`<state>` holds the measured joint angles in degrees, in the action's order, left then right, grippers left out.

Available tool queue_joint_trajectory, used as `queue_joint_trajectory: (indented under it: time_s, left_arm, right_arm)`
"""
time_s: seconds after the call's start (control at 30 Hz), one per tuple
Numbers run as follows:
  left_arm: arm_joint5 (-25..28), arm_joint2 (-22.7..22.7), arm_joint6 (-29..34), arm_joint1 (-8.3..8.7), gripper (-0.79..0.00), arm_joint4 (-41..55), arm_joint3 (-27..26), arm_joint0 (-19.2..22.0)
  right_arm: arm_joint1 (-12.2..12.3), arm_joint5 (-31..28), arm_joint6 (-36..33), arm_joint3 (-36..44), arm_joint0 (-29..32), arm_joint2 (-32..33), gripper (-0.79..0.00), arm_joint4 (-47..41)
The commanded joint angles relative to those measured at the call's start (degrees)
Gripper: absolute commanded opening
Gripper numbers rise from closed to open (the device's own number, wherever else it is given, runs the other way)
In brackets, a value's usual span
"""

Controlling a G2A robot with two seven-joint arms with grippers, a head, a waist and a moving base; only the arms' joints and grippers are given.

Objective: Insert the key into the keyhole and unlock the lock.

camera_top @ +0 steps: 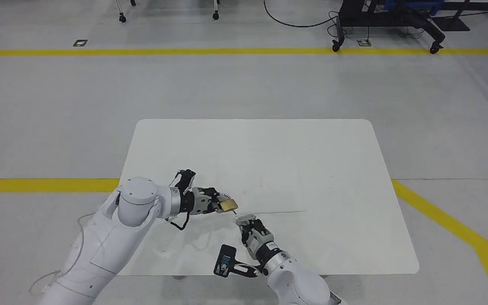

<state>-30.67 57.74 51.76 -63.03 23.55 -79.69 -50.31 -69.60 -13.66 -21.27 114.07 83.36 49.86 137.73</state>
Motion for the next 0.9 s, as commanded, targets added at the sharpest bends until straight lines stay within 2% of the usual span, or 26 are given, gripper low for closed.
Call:
queue_joint_trajectory:
  time_s: [0.0, 0.5, 0.87]
  left_arm:
    - [0.03, -0.03, 0.41, 0.03, -0.785, 0.00, 0.50, 0.11]
    - [0.22, -0.97, 1.38, -0.25, -0.785, 0.95, 2.39, 1.13]
    - [-0.33, -1.29, -0.20, -0.22, -0.785, -0.11, 1.54, 1.03]
  right_arm:
    - [-0.12, -0.28, 0.15, 0.14, 0.01, -0.37, -0.785, 0.26]
    - [-0.77, -1.25, -0.14, 0.04, 0.40, -0.70, -0.785, 1.84]
    - [-1.34, -1.64, -1.32, -0.32, 0.29, -0.78, -0.785, 2.88]
